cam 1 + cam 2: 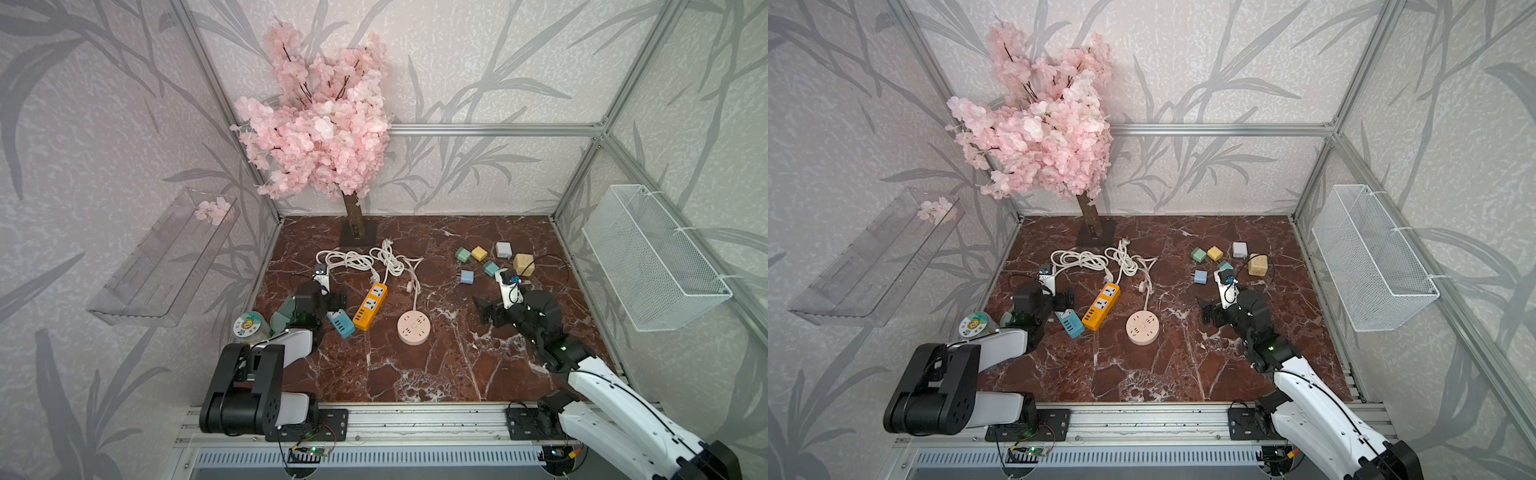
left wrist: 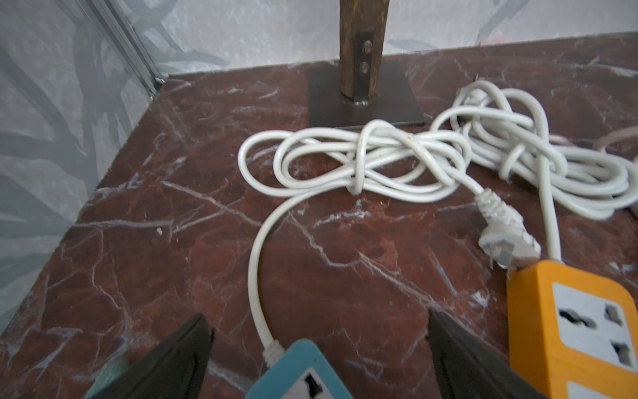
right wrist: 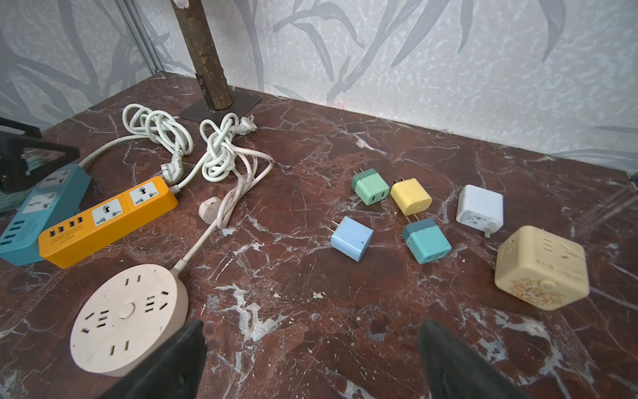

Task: Pull the plug off the socket
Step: Reset both arms

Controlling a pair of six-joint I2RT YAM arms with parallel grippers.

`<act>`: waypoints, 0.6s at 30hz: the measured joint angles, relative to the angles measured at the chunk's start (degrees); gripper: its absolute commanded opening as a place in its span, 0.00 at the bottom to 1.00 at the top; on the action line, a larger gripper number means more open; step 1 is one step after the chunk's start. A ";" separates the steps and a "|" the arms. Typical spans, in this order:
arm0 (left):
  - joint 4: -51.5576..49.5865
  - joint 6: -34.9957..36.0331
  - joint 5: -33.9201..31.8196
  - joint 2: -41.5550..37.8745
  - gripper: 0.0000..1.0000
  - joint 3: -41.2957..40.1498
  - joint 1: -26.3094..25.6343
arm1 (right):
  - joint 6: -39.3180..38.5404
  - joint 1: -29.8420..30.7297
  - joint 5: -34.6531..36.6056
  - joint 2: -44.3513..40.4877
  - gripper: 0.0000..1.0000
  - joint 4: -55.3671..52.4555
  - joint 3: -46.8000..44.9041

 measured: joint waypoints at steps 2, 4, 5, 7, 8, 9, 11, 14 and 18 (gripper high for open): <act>5.16 -0.24 -1.07 4.94 1.00 -1.18 0.13 | 0.00 0.00 -0.26 0.55 0.99 0.66 0.00; 3.72 -0.94 -2.12 5.55 1.00 -1.44 0.26 | -0.11 0.00 -0.02 1.64 0.99 1.46 0.00; 4.63 -1.29 -2.84 5.66 0.99 -1.16 0.42 | -0.31 0.00 0.50 2.51 0.99 2.01 0.00; 5.16 -2.01 -4.57 5.92 1.00 0.17 0.52 | -0.87 -0.24 1.99 4.92 0.99 3.30 0.00; 4.24 -2.47 -5.22 5.75 0.99 1.14 0.61 | -1.22 -0.79 2.36 6.47 0.99 3.91 0.02; 3.93 -2.84 -5.64 5.64 1.00 1.95 0.74 | -1.46 -1.64 2.40 7.98 0.99 4.24 0.02; 4.33 -3.15 -6.45 5.60 1.00 2.75 0.87 | -1.77 -4.90 1.84 10.73 0.99 4.68 0.02; 3.78 -3.67 -6.93 5.42 1.00 2.91 0.92 | -1.88 -11.10 0.81 13.79 0.99 6.97 -0.13; 3.19 -3.93 -7.08 5.42 0.99 2.93 0.98 | -2.21 -17.20 -0.92 17.44 0.99 12.72 -1.51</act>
